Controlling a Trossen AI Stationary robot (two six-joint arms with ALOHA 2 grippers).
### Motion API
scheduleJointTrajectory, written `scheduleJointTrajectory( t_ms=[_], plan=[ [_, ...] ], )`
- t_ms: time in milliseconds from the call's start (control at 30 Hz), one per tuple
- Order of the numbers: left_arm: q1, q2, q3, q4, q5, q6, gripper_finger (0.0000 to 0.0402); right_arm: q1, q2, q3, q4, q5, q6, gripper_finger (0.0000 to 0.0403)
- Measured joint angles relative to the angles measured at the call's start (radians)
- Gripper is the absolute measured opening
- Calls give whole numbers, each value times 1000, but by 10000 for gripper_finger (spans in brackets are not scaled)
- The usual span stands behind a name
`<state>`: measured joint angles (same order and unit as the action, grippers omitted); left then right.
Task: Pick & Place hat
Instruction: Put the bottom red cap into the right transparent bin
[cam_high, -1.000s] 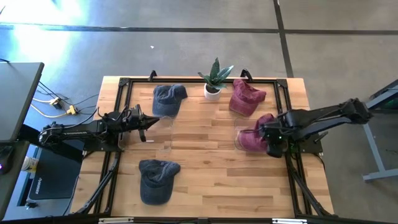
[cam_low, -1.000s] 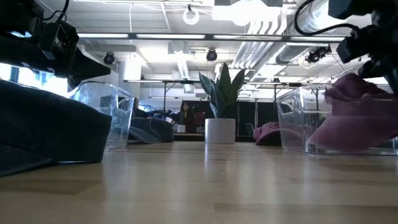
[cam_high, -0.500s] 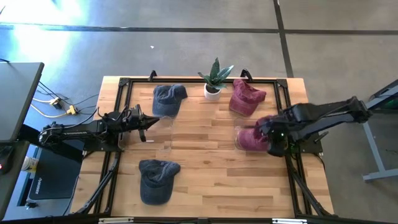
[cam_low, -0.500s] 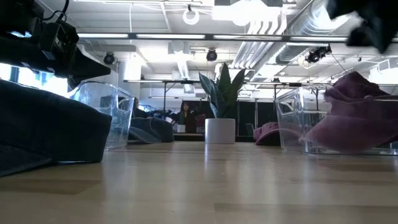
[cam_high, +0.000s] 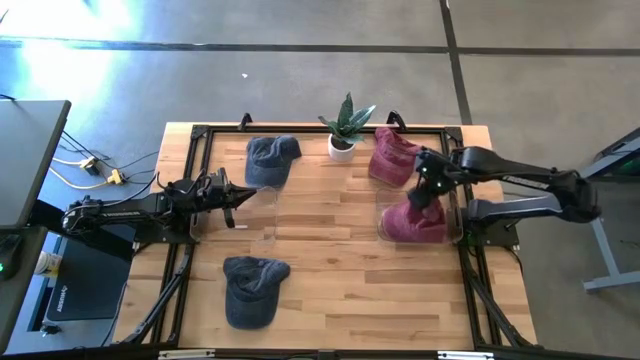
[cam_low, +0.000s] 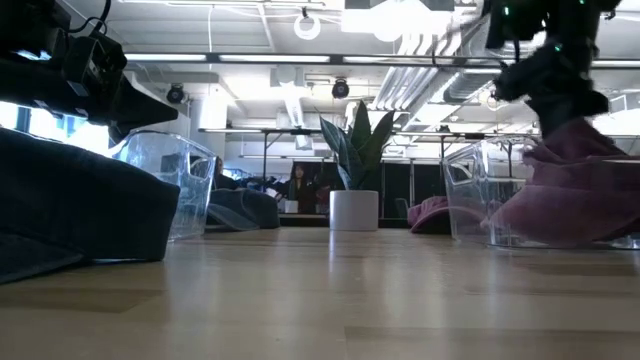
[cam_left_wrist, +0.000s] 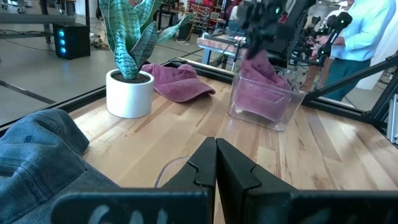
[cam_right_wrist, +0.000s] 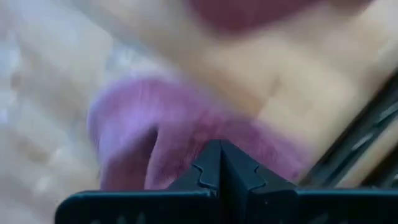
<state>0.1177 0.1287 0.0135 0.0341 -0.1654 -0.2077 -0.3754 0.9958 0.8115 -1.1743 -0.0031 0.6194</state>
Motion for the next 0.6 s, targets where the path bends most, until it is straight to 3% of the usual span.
scheduleJointTrajectory(
  t_ms=[67, 133, 333, 433, 600],
  plan=[
    [0, 0, 0, 0, 0, 0, 1, -4, 0, -50, -22, -86, 24, 1],
    [0, 0, 0, 0, 0, 0, 1, 1, 0, -90, -40, -109, 40, 0],
    [0, 0, 0, 0, 0, 0, 1, 23, 0, -53, -78, 75, 137, 0],
    [0, 0, 0, 0, 0, 0, 1, 24, 0, 23, -69, 94, 123, 0],
    [0, 0, 0, 0, 0, 0, 1, 24, 0, 74, 101, -93, -2, 0]
  ],
)
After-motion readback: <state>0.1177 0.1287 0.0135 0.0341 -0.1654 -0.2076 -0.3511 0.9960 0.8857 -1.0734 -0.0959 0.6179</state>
